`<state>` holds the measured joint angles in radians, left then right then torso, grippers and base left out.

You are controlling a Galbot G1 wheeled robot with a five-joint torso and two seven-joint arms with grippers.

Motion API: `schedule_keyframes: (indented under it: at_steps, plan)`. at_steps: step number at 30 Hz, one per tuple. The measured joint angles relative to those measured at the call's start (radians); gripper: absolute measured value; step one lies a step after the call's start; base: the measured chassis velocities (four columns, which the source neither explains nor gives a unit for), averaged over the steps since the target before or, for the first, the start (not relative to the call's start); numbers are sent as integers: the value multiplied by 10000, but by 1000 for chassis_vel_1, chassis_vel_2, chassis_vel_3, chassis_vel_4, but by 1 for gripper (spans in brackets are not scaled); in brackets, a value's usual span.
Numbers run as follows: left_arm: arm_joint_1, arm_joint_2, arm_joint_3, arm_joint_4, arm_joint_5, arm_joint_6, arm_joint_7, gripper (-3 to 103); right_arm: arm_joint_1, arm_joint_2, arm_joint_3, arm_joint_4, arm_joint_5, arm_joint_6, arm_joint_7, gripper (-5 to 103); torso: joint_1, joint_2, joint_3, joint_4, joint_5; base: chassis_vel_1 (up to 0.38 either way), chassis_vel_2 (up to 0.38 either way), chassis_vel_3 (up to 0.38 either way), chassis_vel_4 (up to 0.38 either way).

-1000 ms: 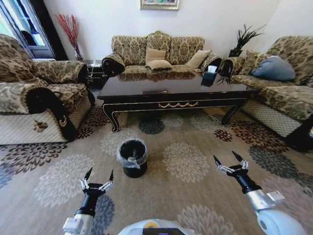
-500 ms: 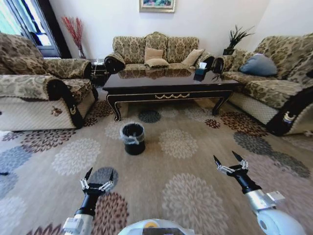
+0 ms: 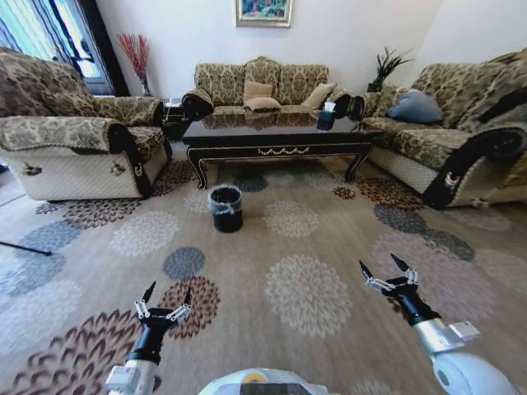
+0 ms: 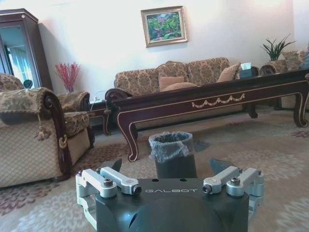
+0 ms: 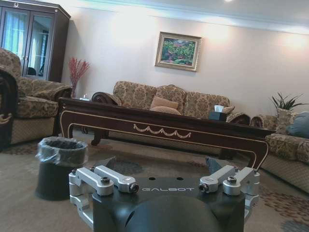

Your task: Move to the front of the table and pick up the trash from the floor, then place it into the trash bin.

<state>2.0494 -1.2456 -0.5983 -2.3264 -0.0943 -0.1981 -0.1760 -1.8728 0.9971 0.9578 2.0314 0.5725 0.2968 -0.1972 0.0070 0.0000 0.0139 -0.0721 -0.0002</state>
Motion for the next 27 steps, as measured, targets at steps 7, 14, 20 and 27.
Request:
schedule_keyframes:
  at_steps: [7,14,20,27]
  plan:
    - [0,0,-1,0,0,0,1,100,-3,1,0,2,0,0,0,100,0,0,-1,1,-4,339,-343,-336,337]
    - [0,0,0,-1,-1,2,2,100,-2,1,0,1,0,0,0,100,0,0,1,2,0,191,-220,-198,216]
    - [-1,0,0,-1,0,1,1,100,3,0,0,2,0,-1,0,100,1,0,0,2,2,61,-59,-51,77]
    - [-2,0,0,0,-1,1,2,100,1,0,0,2,0,0,0,100,2,0,1,1,2,9,-9,-11,15]
